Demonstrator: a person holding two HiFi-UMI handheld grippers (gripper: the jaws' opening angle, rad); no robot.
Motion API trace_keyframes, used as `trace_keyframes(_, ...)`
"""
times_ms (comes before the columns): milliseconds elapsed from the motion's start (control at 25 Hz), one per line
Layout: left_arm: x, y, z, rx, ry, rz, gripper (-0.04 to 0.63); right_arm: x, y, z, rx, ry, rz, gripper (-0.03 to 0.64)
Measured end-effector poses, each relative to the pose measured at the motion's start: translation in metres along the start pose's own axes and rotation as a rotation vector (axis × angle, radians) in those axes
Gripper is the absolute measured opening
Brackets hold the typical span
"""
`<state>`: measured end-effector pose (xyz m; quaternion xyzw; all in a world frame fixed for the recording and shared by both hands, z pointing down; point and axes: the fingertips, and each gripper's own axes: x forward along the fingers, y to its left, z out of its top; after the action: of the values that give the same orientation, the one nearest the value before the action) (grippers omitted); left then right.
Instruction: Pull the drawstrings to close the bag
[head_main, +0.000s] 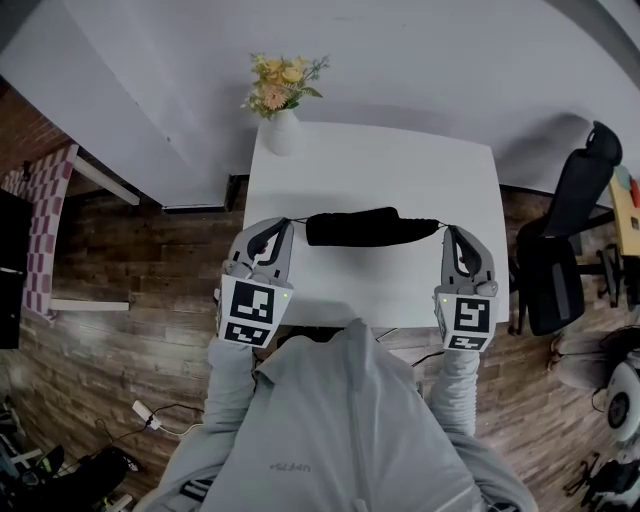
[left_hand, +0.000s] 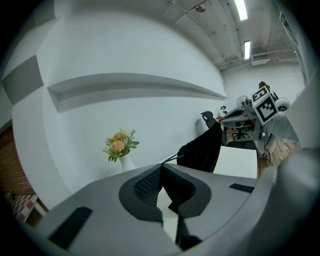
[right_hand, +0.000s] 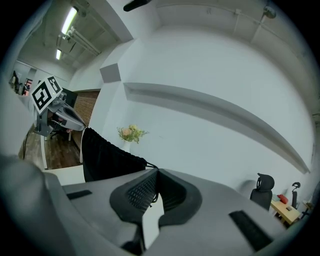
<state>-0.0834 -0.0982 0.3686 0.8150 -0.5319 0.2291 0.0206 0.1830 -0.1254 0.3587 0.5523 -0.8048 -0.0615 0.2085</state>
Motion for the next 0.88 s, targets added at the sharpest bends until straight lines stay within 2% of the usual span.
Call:
trace_keyframes(240,0.003,0.006,-0.006,0.005,0.020,0.033,0.026,0.001,-0.011,-0.006,-0.020,0.027,-0.028,0.021)
trace_keyframes(880,0.005,0.032,-0.023,-0.030,0.065,0.055,0.026,0.004,-0.043,-0.026,-0.022,0.088,-0.113,0.021)
